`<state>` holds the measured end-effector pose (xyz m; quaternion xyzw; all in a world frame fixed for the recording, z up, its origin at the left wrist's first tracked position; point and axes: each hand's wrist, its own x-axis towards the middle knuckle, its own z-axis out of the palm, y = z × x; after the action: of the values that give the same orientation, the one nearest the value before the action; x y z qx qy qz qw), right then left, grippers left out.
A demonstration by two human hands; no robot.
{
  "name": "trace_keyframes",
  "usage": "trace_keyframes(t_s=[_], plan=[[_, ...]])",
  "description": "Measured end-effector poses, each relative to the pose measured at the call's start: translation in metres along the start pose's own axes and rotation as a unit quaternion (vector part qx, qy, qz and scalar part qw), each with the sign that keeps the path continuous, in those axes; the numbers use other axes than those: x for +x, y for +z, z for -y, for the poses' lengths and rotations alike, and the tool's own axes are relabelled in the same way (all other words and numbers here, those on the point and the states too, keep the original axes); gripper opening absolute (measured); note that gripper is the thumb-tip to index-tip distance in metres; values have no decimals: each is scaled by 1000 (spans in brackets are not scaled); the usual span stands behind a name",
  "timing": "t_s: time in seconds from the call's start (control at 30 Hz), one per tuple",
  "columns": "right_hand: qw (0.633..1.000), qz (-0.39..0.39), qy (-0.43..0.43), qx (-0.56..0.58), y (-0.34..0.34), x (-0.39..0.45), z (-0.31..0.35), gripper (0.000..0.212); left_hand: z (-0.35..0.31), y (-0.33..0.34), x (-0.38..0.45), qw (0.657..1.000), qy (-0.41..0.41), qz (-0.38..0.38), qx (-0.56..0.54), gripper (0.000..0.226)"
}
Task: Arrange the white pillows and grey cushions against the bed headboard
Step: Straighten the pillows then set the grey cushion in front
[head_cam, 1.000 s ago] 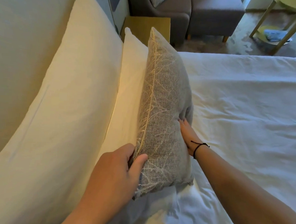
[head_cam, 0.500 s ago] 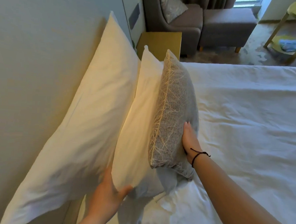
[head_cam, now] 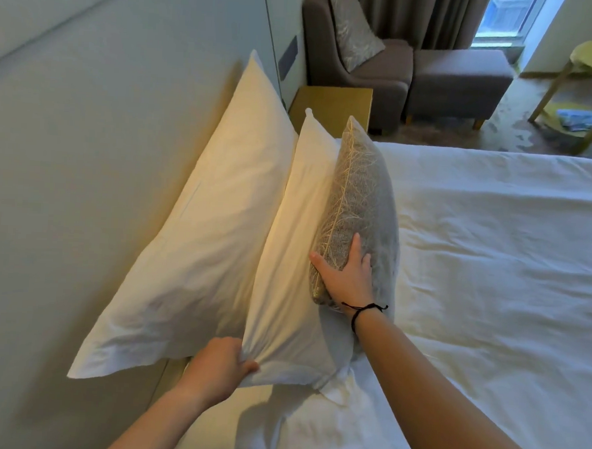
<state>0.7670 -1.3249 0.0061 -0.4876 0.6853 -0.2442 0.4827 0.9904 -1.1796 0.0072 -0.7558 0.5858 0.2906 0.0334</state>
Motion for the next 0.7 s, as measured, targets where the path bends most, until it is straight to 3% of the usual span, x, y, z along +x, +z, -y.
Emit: trace_keyframes(t_s=[0.3, 0.47, 0.6, 0.7], plan=[[1000, -1, 5, 12, 3, -25, -2, 112, 33, -11, -25, 992, 38, -57, -104, 39], [999, -37, 9, 12, 13, -52, 2, 93, 44, -9, -30, 990, 67, -96, -79, 38], [1000, -21, 7, -5, 16, -68, 8, 85, 53, -6, -34, 990, 70, -95, -72, 37], [997, 6, 18, 69, 10, -79, 8, 79, 54, -8, -32, 991, 72, -86, -77, 37]])
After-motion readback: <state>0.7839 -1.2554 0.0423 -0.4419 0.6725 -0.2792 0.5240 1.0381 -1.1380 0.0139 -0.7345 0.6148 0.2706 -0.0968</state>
